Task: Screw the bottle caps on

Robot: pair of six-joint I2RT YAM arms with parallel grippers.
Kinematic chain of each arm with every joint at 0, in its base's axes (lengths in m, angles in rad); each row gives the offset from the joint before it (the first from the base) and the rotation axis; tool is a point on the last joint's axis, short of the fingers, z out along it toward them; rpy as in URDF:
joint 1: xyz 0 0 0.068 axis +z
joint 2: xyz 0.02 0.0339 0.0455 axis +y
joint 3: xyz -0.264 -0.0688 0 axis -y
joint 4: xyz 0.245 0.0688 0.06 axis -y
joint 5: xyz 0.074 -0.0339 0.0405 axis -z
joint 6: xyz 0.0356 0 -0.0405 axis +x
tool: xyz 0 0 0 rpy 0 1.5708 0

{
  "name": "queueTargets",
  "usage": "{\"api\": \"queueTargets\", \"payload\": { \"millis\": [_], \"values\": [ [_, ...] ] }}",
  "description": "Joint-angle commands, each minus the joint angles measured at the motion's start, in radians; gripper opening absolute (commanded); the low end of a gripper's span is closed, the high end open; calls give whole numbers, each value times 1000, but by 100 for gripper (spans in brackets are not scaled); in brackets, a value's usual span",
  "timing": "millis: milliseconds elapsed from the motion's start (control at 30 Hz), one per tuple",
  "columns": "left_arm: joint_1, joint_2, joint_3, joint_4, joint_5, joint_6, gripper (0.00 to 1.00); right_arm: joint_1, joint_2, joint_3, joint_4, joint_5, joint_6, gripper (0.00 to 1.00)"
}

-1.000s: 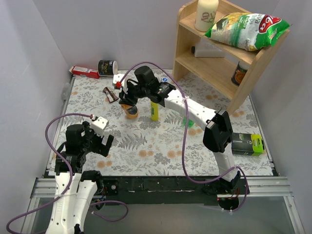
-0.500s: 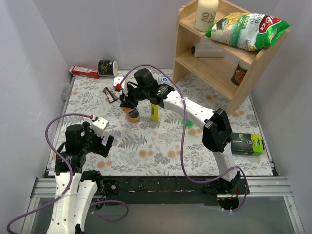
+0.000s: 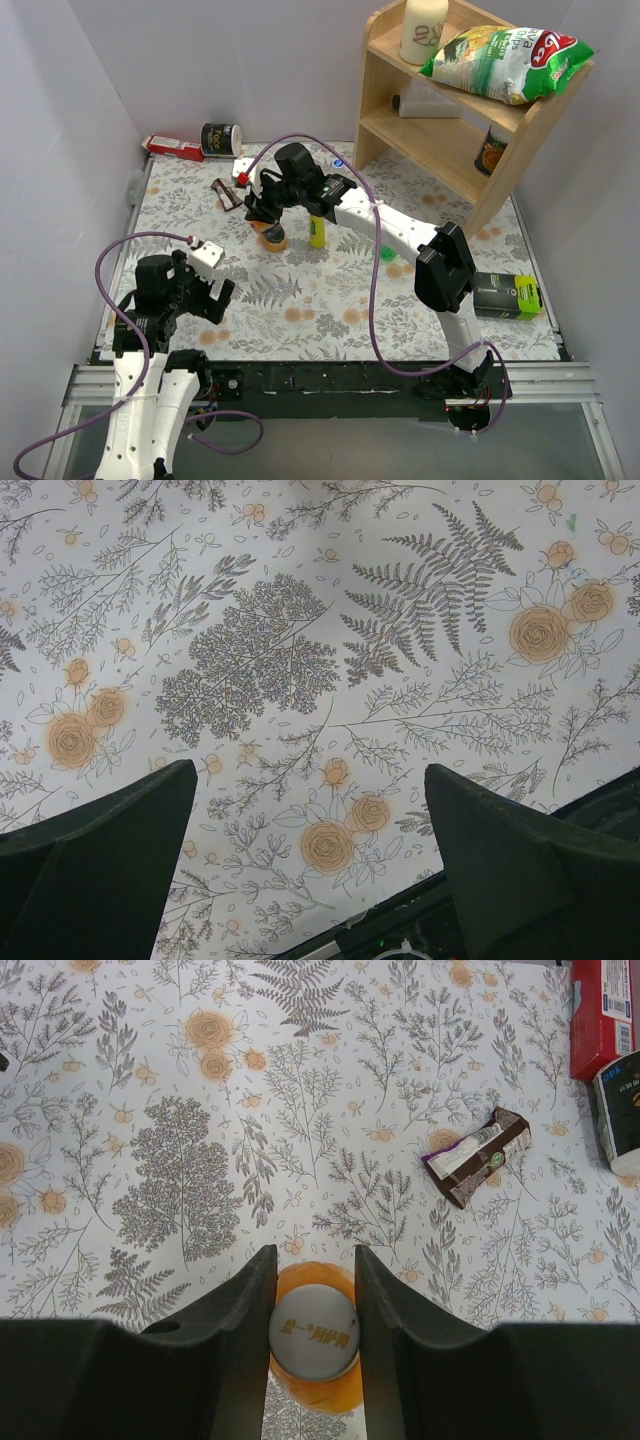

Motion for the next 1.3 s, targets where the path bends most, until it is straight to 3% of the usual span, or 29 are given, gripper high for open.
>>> {"api": "queueTargets", "payload": {
  "millis": [0, 300, 733, 867, 967, 1267],
  "values": [
    [7, 2, 35, -11, 22, 15, 98, -1, -9, -18, 15, 7, 9, 38],
    [7, 0, 36, -10, 28, 17, 98, -1, -26, -31, 9, 4, 11, 53],
    [7, -1, 36, -14, 36, 26, 98, -1, -41, -38, 12, 17, 9, 60],
    [7, -3, 39, -16, 40, 30, 98, -1, -50, -25, 26, 9, 32, 82],
    [7, 2, 51, -8, 68, 32, 98, -1, -70, 4, 44, -9, 67, 89],
    [7, 60, 77, 79, 183, 44, 98, -1, -183, 9, 57, 23, 98, 93]
  ]
}}
